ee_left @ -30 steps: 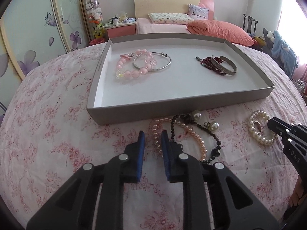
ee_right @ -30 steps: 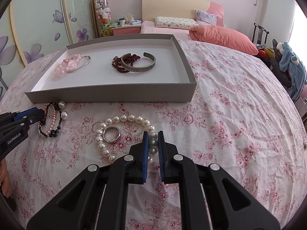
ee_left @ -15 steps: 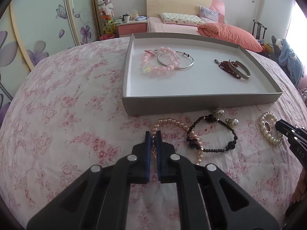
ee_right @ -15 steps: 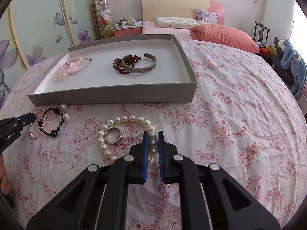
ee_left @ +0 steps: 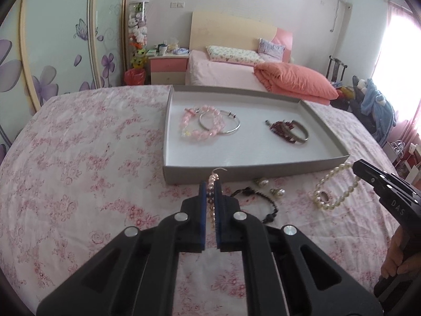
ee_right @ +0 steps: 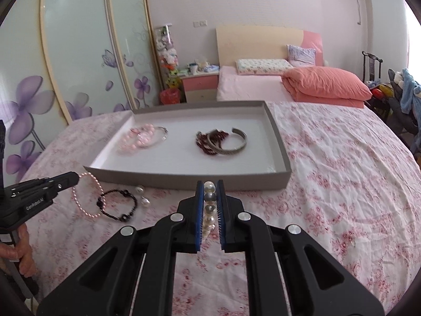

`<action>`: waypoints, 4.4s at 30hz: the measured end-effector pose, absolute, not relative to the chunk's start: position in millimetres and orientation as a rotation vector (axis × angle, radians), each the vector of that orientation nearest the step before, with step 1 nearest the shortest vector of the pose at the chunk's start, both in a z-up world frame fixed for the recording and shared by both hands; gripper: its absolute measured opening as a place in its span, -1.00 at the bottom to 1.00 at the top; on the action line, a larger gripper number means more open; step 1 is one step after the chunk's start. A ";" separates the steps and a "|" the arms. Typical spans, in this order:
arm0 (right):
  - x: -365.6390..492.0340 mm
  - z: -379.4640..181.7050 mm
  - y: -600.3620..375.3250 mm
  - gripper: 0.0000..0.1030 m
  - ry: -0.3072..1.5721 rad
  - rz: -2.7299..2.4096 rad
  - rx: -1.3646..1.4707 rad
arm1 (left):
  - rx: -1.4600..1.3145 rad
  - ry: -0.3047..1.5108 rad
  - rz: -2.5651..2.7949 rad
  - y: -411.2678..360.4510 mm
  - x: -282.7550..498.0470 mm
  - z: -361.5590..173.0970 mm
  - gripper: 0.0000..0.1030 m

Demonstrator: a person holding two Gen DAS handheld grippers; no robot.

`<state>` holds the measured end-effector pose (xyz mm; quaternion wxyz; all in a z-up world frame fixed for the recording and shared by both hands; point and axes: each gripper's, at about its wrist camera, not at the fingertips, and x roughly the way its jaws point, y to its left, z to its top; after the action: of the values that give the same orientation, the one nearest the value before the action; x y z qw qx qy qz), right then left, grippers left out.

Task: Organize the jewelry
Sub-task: 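Grasp the white pearl necklace with the right tool while the left tool grasps the pink pearl bracelet, then carry both strands over the tray and open the right tool to drop the pearl necklace, then open the left tool to drop the pink pearl bracelet while the right tool moves to the silver ring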

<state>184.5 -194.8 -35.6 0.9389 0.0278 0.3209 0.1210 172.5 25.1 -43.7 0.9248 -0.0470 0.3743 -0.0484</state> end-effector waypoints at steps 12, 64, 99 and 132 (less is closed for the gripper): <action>174.7 -23.9 -193.8 -0.80 0.604 0.284 0.088 | -0.116 0.710 -0.124 20.7 164.0 -28.3 -0.88; 187.2 47.2 -178.1 -0.80 0.269 0.210 0.038 | -0.011 0.467 0.001 -9.8 181.8 32.6 -0.88; 293.4 1.8 -182.1 -0.37 0.470 0.198 0.133 | -0.100 0.642 -0.020 1.1 312.5 -22.4 -0.67; 210.0 -67.0 -187.6 -0.37 0.828 0.284 0.000 | -0.093 0.693 -0.010 36.2 191.1 -32.1 -0.15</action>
<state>210.0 -187.6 -67.0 0.9057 0.0000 0.4009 0.1377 191.1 36.2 -32.1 0.9394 -0.0456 0.3396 -0.0047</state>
